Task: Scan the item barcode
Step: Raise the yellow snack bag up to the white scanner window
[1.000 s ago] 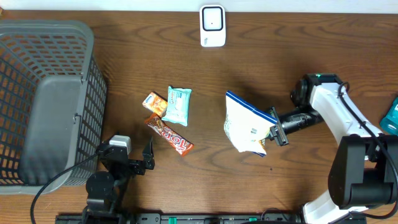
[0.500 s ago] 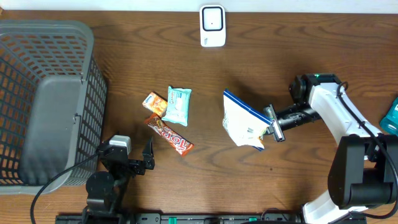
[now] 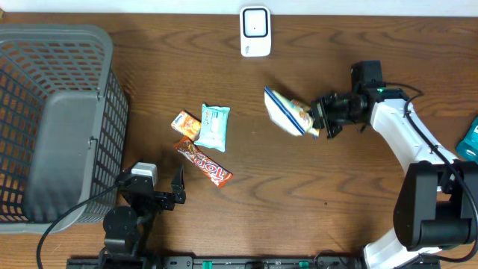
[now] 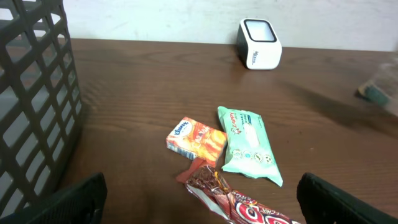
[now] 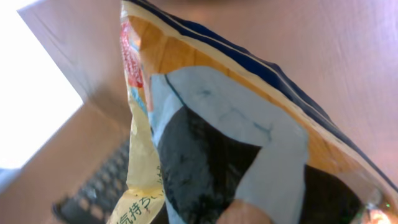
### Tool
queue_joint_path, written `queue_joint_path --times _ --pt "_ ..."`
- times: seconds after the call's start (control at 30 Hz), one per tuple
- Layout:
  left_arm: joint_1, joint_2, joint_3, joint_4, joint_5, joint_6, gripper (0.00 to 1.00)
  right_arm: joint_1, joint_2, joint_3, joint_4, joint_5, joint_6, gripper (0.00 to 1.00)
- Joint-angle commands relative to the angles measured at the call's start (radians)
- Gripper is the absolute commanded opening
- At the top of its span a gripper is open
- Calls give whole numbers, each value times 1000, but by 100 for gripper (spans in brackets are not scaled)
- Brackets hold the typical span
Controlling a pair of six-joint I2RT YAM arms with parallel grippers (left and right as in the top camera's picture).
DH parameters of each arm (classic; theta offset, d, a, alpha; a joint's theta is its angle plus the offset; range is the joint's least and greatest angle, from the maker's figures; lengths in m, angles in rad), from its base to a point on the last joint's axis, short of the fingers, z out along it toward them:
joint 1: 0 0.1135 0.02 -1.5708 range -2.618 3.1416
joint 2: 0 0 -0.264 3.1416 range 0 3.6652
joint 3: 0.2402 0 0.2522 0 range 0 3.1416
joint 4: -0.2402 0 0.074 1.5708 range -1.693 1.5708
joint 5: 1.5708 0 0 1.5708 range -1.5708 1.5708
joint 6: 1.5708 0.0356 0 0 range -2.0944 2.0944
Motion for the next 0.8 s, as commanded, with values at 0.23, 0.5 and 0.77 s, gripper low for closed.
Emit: queue_joint_path --times 0.23,0.5,0.77 --pt "-5 -5 -22 -7 13 -2 98 285 -6 24 485 981 289 2" --pt "-5 -5 -22 -7 13 -2 98 361 99 49 872 1295 122 2" --pt "-5 -5 -22 -8 13 -2 98 312 486 588 788 1318 -17 2"
